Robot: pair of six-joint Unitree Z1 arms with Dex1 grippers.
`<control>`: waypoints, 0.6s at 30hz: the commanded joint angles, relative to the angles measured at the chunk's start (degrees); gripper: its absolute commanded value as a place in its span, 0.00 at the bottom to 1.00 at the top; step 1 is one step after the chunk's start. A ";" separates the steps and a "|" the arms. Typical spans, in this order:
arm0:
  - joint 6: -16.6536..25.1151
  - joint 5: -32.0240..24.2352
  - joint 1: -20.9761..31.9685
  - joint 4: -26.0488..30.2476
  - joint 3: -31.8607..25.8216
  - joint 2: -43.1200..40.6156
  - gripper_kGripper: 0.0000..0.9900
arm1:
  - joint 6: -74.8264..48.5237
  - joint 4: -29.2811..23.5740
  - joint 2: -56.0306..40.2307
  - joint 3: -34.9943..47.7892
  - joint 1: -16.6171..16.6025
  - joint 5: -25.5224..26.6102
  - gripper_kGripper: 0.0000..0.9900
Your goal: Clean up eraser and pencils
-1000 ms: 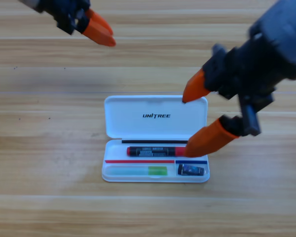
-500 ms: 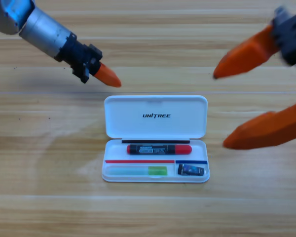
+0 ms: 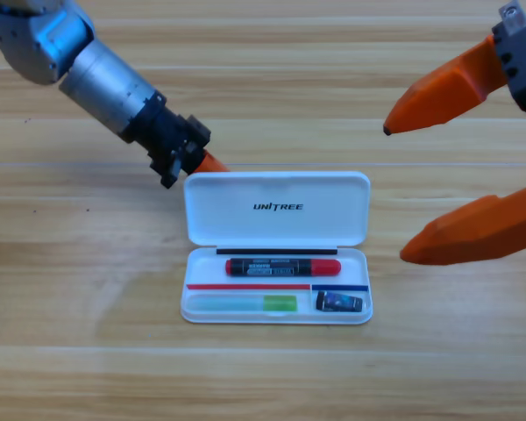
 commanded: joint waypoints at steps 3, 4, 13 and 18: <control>0.78 -0.07 -3.69 0.70 4.07 -5.79 0.00 | 0.75 -0.87 -0.54 2.11 -1.27 0.41 0.95; 0.78 0.20 -4.04 0.61 4.42 -6.14 0.00 | 0.84 -0.87 -0.54 2.11 -1.27 0.41 0.95; 0.61 3.80 -7.12 -4.66 10.66 -7.19 0.00 | 1.02 -0.96 -0.36 2.11 -1.27 0.41 0.95; 0.17 5.91 -8.70 -8.44 14.26 -7.28 0.00 | 1.02 -1.05 -0.10 2.03 -1.27 0.50 0.95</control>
